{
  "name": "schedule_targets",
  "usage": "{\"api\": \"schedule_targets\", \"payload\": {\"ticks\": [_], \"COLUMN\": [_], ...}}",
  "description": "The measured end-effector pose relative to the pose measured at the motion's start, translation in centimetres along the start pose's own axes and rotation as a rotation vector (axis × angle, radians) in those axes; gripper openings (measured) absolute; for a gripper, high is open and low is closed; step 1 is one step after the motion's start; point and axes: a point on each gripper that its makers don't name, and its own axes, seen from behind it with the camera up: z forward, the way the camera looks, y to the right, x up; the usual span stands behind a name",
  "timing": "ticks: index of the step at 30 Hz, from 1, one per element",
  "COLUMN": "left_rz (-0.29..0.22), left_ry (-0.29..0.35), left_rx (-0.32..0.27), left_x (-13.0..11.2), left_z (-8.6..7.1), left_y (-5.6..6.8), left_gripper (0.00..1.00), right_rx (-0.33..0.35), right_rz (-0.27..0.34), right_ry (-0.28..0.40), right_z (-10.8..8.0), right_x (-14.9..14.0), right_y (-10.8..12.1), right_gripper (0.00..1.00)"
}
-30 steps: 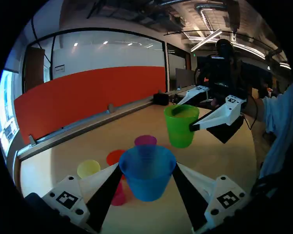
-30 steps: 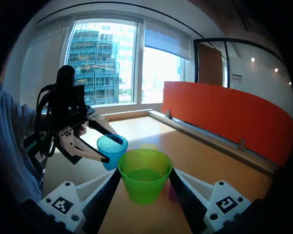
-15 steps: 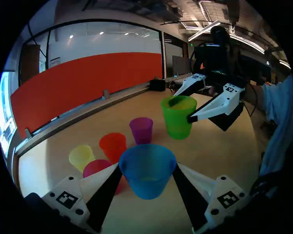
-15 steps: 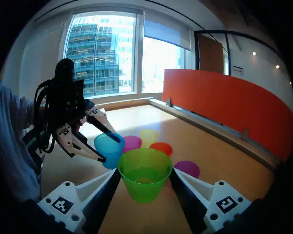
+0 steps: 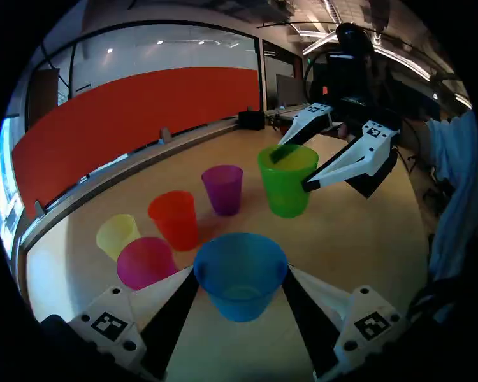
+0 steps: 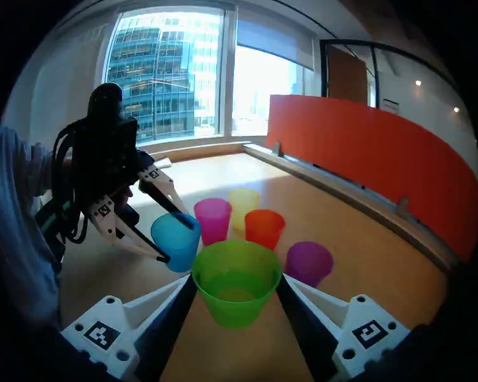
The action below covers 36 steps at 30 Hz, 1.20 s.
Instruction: Pour water
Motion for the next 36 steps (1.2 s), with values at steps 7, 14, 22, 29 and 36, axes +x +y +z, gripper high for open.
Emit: {"api": "schedule_targets", "payload": {"ticks": [7, 14, 22, 29, 36], "left_rz": [-0.001, 0.002, -0.009, -0.008, 0.0], "left_ry": [-0.011, -0.023, -0.023, -0.033, -0.047], "left_rx": [-0.006, -0.009, -0.01, -0.006, 0.007], "left_x": [-1.0, -1.7, -2.0, -2.6, -2.9], "left_z": [0.5, 0.8, 0.8, 0.6, 0.3], "left_y": [0.2, 0.2, 0.1, 0.1, -0.2], "left_gripper": [0.88, 0.88, 0.88, 0.88, 0.96], "right_rx": [0.002, 0.0, -0.002, -0.003, -0.006], "right_rz": [0.0, 0.008, 0.008, 0.007, 0.003], "right_ry": [-0.018, -0.021, -0.027, -0.036, -0.04], "right_z": [0.6, 0.9, 1.2, 1.5, 1.7], "right_x": [-0.9, -1.2, -1.6, -2.3, -2.7], "right_y": [-0.1, -0.1, -0.1, -0.3, -0.4], "right_gripper": [0.91, 0.91, 0.91, 0.91, 0.91]}}
